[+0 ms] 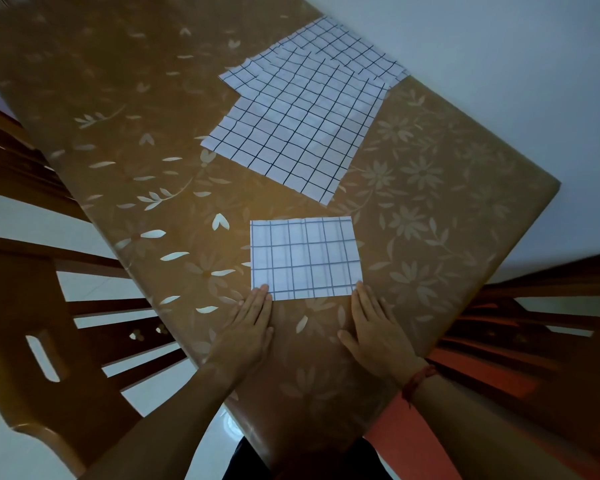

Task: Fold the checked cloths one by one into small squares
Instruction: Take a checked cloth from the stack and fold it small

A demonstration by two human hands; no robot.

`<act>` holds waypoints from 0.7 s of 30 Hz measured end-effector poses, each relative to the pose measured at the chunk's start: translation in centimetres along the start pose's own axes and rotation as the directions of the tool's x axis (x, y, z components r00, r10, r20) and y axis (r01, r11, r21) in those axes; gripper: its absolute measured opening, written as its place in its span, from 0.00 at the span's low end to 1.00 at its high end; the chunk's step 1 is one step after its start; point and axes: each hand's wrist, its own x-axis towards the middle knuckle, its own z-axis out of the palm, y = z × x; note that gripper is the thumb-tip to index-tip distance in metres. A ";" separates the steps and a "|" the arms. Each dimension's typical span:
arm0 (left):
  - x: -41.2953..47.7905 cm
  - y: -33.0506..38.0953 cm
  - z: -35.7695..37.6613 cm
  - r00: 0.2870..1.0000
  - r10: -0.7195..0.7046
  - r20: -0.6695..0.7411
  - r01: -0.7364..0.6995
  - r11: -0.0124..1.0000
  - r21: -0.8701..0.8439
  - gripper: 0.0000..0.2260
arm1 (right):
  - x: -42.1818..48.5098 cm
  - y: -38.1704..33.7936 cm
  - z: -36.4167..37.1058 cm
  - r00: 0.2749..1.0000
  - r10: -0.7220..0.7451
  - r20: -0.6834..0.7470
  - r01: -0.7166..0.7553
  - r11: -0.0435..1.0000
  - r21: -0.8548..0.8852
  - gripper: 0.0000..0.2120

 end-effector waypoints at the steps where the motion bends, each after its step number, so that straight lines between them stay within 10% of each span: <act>1: 0.0 0.0 -0.1 1.000 0.000 -0.001 0.000 1.000 -0.013 0.28 | 0.0 -0.1 0.0 1.000 0.004 -0.004 -0.004 1.000 0.000 0.39; 21: 7.0 3.4 -3.2 0.992 -0.021 -0.121 -0.006 0.977 -0.214 0.23 | 3.3 -0.5 -3.7 0.971 0.158 -0.181 -0.107 0.960 0.260 0.23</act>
